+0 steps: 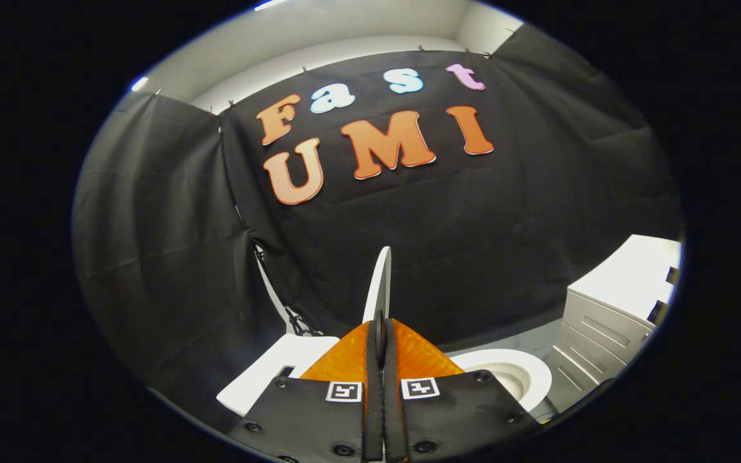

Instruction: Open the toilet lid.

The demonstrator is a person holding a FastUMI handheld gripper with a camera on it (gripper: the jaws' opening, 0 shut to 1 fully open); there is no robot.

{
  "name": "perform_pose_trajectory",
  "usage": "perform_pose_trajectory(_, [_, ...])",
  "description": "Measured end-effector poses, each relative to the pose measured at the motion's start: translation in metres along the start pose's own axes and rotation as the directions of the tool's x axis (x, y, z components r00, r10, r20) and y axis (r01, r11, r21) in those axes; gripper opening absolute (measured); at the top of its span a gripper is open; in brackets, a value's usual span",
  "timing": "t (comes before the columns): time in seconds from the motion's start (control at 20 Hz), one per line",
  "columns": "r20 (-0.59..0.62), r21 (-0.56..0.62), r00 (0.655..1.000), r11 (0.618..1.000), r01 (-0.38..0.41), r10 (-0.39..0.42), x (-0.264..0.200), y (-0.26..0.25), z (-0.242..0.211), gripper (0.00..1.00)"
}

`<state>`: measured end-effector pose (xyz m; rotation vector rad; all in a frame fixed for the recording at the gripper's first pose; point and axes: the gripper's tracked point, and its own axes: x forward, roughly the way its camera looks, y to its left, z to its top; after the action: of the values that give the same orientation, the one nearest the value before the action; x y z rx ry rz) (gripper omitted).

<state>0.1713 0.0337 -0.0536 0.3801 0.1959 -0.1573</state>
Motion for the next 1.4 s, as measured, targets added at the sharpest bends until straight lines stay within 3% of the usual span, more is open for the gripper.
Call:
perform_pose_trajectory(0.25, [-0.005, -0.09, 0.999, 0.994, -0.054, 0.054, 0.008, 0.054, -0.003, 0.1])
perform_pose_trajectory(0.45, [-0.04, -0.068, 0.996, 0.995, -0.079, 0.077, 0.014, 0.087, -0.011, 0.11])
perform_pose_trajectory(0.8, [-0.069, -0.2, 0.988, 0.968, -0.15, 0.139, 0.023, 0.155, -0.034, 0.13])
perform_pose_trajectory(1.15, [-0.143, -0.305, 0.963, 0.915, -0.263, 0.229, 0.035, 0.222, -0.068, 0.15])
perform_pose_trajectory(1.4, [-0.159, -0.394, 0.958, 0.875, -0.281, 0.237, 0.031, 0.242, -0.083, 0.15])
